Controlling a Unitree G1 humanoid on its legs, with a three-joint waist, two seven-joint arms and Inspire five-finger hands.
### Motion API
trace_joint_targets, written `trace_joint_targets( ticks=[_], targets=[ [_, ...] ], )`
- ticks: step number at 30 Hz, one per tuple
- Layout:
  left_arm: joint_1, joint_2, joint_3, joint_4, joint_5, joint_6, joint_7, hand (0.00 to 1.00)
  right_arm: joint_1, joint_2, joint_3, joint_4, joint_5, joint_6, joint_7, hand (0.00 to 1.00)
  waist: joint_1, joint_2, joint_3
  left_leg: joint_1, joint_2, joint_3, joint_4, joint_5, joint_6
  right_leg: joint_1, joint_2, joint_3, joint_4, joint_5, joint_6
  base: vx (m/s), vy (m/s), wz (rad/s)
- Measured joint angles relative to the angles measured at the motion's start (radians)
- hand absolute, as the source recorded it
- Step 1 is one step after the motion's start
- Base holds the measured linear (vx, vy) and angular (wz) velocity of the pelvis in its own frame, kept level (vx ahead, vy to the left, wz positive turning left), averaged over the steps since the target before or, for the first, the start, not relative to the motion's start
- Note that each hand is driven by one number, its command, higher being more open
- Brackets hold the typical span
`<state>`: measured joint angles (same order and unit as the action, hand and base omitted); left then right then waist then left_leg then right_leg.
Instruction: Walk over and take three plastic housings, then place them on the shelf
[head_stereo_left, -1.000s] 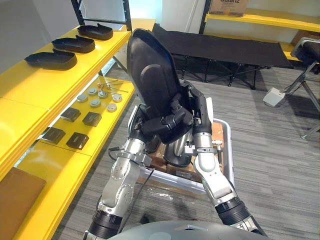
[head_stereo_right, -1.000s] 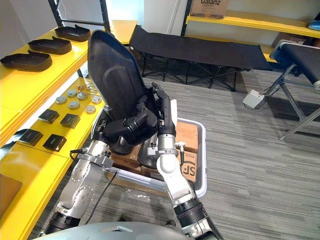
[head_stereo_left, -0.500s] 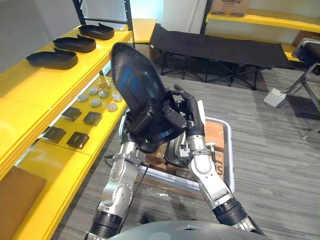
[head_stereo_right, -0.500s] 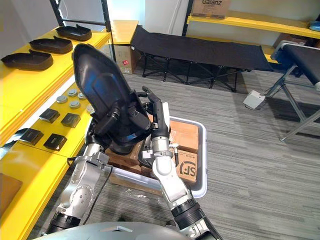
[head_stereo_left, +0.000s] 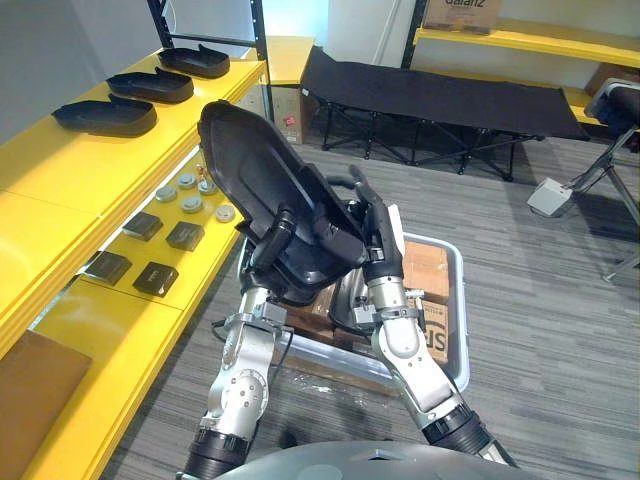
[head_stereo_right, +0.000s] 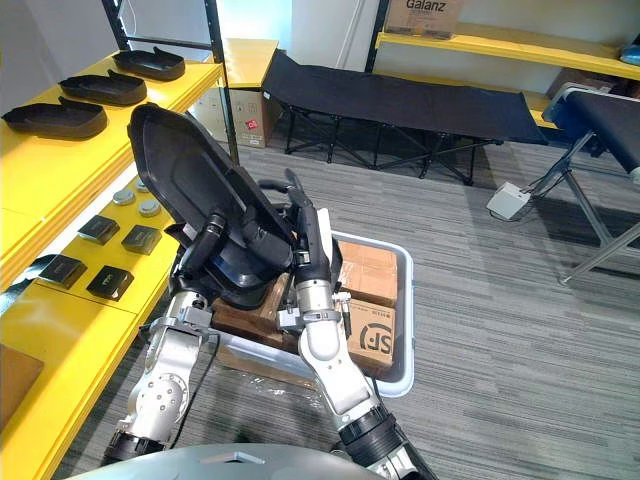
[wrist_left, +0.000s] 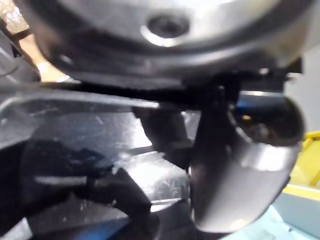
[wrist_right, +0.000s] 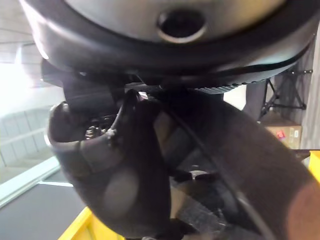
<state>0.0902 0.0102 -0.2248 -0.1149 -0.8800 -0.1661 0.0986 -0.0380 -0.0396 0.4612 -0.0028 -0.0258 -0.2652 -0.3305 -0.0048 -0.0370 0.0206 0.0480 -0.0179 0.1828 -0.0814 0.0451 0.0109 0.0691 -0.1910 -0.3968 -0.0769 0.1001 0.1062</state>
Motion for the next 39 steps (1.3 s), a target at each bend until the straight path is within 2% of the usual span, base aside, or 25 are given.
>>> trace_joint_targets(
  ticks=[4, 8, 14, 16, 19, 21, 22, 24, 31, 39],
  targets=[
    [0.000, -0.012, 0.002, -0.053, 0.193, -0.056, 0.100, 0.00, 0.036, -0.005, -0.001, 0.000, 0.053, 0.001, 0.058, 1.00, 0.001, -0.001, 0.000, 0.000, 0.001, 0.000, 0.000, 0.000, 0.000, 0.001, 0.001, 0.000, 0.000, 0.000, 0.000, 0.00, 0.000, 0.00],
    [-0.002, -0.022, 0.056, -0.098, 0.506, -0.101, 0.273, 0.00, 0.089, -0.004, -0.026, -0.022, 0.202, 0.027, 0.181, 1.00, 0.001, -0.001, 0.000, 0.002, 0.002, 0.003, 0.003, -0.002, -0.002, 0.002, 0.002, 0.005, 0.000, 0.000, 0.000, -0.01, 0.001, -0.02],
    [0.007, -0.021, 0.183, -0.104, 0.756, -0.102, 0.464, 0.00, 0.175, -0.004, -0.156, -0.124, 0.289, 0.040, 0.250, 1.00, 0.001, -0.005, 0.003, 0.006, 0.007, 0.022, 0.003, -0.015, -0.012, -0.007, 0.005, 0.025, 0.003, -0.003, -0.003, -0.01, 0.001, -0.10],
    [0.032, -0.022, 0.219, -0.107, 0.892, -0.095, 0.534, 0.00, 0.202, -0.003, -0.214, -0.148, 0.353, 0.040, 0.275, 1.00, -0.002, -0.007, 0.004, 0.006, 0.009, 0.036, 0.004, -0.018, -0.012, -0.016, 0.007, 0.039, 0.005, -0.003, -0.004, -0.01, -0.001, -0.18],
    [0.063, -0.014, 0.232, -0.107, 1.063, -0.056, 0.575, 0.00, 0.256, -0.003, -0.290, -0.159, 0.434, 0.042, 0.288, 1.00, -0.005, -0.007, 0.005, 0.006, 0.010, 0.046, 0.005, -0.018, -0.010, -0.019, 0.008, 0.047, 0.003, -0.003, -0.004, 0.01, -0.005, -0.08],
    [0.083, -0.007, 0.231, -0.107, 1.103, -0.045, 0.571, 0.00, 0.293, -0.002, -0.323, -0.159, 0.436, 0.050, 0.288, 1.00, -0.014, -0.006, 0.006, 0.005, 0.010, 0.050, 0.005, -0.019, -0.010, -0.020, 0.009, 0.049, 0.001, -0.003, -0.004, 0.01, -0.010, -0.08],
    [0.104, -0.004, 0.232, -0.107, 1.098, -0.045, 0.555, 0.00, 0.316, -0.002, -0.344, -0.150, 0.436, 0.079, 0.288, 1.00, -0.028, -0.006, 0.009, 0.005, 0.012, 0.056, 0.005, -0.021, -0.011, -0.025, 0.010, 0.057, 0.001, -0.003, -0.004, 0.00, -0.013, -0.15],
    [0.116, -0.004, 0.231, -0.107, 1.068, -0.046, 0.533, 0.00, 0.335, 0.000, -0.361, -0.133, 0.435, 0.084, 0.287, 1.00, -0.028, -0.006, 0.012, 0.005, 0.013, 0.063, 0.005, -0.024, -0.011, -0.030, 0.011, 0.070, 0.001, -0.003, -0.004, 0.00, -0.013, -0.18],
    [0.166, -0.013, 0.191, -0.082, 0.789, -0.099, 0.373, 0.00, 0.378, 0.006, -0.393, 0.046, 0.420, 0.148, 0.246, 1.00, -0.034, 0.001, 0.026, 0.010, 0.016, 0.077, 0.002, -0.029, -0.014, -0.034, 0.016, 0.084, 0.000, -0.004, -0.004, -0.01, -0.021, -0.06],
    [0.166, -0.010, 0.193, -0.080, 0.729, -0.142, 0.311, 0.00, 0.365, 0.005, -0.392, 0.048, 0.385, 0.150, 0.223, 1.00, -0.030, 0.009, 0.034, 0.014, 0.020, 0.090, 0.004, -0.031, -0.015, -0.036, 0.019, 0.096, 0.000, -0.003, -0.004, -0.03, -0.023, -0.04]
  ],
)
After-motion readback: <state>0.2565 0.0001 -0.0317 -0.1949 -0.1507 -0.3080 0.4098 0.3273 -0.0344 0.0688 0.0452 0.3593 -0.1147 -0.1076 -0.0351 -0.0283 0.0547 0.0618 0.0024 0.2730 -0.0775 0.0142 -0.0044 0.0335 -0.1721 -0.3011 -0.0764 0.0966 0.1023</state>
